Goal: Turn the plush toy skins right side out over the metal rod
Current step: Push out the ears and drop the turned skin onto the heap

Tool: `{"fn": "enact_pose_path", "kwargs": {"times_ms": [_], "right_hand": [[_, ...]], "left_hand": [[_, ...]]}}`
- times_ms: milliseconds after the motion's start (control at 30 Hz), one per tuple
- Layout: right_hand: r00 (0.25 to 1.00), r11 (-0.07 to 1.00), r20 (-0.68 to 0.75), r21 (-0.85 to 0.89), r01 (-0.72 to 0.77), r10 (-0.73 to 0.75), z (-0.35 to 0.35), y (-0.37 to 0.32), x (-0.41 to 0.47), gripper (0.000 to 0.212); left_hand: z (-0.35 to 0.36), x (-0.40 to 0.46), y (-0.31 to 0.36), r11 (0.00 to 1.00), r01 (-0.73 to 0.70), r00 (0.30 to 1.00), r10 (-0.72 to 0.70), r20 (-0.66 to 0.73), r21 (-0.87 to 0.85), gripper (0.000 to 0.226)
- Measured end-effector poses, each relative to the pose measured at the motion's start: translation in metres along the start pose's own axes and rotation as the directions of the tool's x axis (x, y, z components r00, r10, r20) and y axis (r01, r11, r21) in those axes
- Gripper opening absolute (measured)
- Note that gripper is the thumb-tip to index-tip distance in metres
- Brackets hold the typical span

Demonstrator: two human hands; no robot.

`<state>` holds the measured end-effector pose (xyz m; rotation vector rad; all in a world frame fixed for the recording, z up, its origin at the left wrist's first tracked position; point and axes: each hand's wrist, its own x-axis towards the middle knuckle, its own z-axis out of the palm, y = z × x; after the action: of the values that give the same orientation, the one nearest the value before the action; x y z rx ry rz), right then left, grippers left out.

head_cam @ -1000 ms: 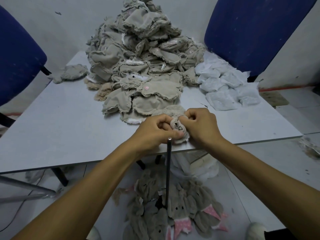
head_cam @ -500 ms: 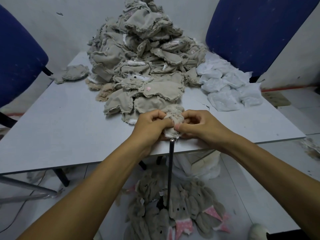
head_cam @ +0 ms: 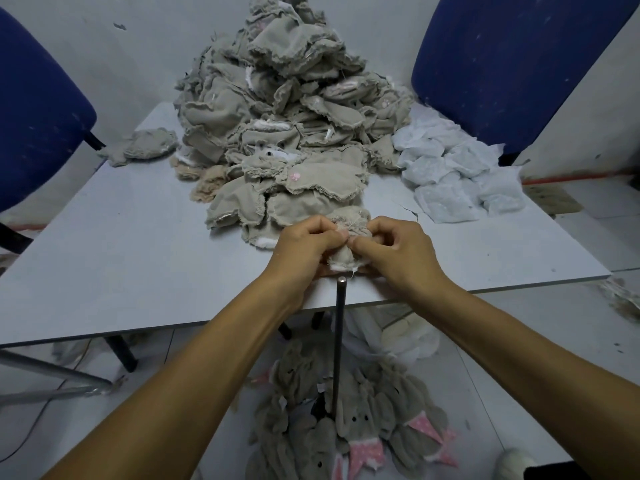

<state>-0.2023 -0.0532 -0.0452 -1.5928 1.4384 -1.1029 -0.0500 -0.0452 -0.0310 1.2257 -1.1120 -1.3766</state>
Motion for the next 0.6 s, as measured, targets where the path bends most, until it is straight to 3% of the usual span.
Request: {"fn": "enact_pose_path", "kwargs": {"times_ms": [200,367,467,533,600], "right_hand": [[0.996,1.000,-0.090,0.007,-0.008,0.008,0.004,-0.001,-0.001,0.018],[0.996,0.999,-0.081,0.031,-0.021,0.023,0.015,-0.005,-0.004,0.018],[0.984,0.996,0.172,0.092,0.021,-0.037,0.004,-0.009,-0.004,0.017],[0.935,0.992,0.340,-0.033,0.121,-0.103,-0.011,-0.010,-0.001,0.018],[0.925,0.963,0.345,-0.154,0.220,-0.156,-0.013,-0.009,-0.004,0.027]], "left_hand": [[0.002,0.000,-0.006,0.993,-0.071,0.996,0.075,-0.039,0.092,0.030],[0.007,-0.001,-0.003,0.980,-0.061,0.974,0.100,-0.203,0.190,0.012],[-0.003,0.002,-0.003,0.999,0.008,0.974,0.001,-0.227,0.040,0.022],[-0.007,0.002,-0.001,0.998,0.054,0.979,-0.062,-0.195,-0.042,0.028],[-0.007,0.002,0.001,0.996,0.068,0.981,-0.077,-0.180,-0.055,0.036]]}}
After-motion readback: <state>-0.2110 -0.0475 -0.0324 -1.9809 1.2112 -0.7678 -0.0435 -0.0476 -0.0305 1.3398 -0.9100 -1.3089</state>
